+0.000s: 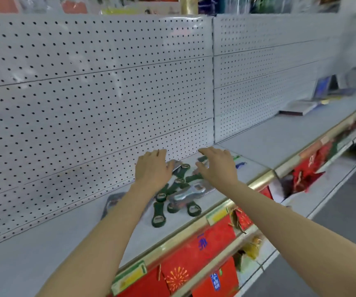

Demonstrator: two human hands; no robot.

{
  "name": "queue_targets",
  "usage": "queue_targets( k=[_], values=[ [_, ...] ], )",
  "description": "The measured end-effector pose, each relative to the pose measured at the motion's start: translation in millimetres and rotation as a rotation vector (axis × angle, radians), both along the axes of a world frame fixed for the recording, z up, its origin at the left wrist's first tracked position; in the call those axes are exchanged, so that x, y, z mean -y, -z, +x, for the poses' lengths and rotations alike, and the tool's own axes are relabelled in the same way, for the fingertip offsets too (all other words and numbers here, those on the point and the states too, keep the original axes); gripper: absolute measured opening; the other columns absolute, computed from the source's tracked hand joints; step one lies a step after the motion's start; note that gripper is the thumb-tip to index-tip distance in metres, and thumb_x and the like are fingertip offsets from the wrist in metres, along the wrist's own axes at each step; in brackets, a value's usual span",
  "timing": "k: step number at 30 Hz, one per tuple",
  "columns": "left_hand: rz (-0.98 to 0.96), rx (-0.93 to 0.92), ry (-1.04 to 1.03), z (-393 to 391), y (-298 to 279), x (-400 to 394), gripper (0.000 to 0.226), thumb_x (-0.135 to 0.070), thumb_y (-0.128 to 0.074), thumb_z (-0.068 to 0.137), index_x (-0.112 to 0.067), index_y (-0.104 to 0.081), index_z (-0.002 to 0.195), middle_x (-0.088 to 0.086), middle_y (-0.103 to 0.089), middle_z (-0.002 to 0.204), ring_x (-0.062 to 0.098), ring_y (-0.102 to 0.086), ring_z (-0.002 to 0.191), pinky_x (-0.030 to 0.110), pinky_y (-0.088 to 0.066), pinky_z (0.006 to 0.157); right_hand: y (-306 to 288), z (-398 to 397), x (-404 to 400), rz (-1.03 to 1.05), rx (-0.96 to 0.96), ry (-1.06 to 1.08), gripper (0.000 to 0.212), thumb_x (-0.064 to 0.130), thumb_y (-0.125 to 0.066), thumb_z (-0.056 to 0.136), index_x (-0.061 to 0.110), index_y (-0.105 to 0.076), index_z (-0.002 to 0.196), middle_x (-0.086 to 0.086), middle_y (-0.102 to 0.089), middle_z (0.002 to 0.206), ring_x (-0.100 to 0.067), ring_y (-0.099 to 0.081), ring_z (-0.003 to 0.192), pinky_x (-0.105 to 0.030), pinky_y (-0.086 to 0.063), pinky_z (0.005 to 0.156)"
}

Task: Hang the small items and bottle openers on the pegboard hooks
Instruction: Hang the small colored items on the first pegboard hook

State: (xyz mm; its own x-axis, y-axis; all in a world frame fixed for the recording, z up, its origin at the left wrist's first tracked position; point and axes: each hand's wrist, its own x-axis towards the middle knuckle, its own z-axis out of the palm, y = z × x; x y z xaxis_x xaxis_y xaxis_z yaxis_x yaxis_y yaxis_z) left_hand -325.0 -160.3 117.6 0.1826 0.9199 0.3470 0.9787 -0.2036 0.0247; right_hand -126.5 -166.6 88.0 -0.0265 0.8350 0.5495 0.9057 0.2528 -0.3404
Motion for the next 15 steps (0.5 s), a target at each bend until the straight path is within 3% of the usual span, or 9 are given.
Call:
queue_targets(
  k=[6,15],
  values=[
    [-0.07,-0.004,0.125,67.1,23.1,-63.8,0.046,-0.043,-0.038,0.1,-0.016,-0.051,0.135,0.008,-0.061,0.126,0.028,-0.055,0.112,0.039,-0.04,0.095,25.0,77.7,-39.1,-0.075,-0.026,0.162,0.037,0.029,-0.059,0.089,0.019,-0.061,0.124,-0.001,-0.069,0.114,-0.03,-0.062,0.105,-0.042,-0.041,0.093],
    [-0.096,-0.063,0.218,141.2,48.4,-150.7,0.041,-0.039,-0.04,0.101,-0.014,-0.053,0.131,0.006,-0.064,0.122,0.027,-0.058,0.106,0.037,-0.043,0.086,55.6,168.6,-104.7,-0.17,-0.048,0.303,0.039,0.021,-0.06,0.09,0.018,-0.058,0.129,0.0,-0.066,0.12,-0.023,-0.06,0.109,-0.036,-0.034,0.099]
  ],
)
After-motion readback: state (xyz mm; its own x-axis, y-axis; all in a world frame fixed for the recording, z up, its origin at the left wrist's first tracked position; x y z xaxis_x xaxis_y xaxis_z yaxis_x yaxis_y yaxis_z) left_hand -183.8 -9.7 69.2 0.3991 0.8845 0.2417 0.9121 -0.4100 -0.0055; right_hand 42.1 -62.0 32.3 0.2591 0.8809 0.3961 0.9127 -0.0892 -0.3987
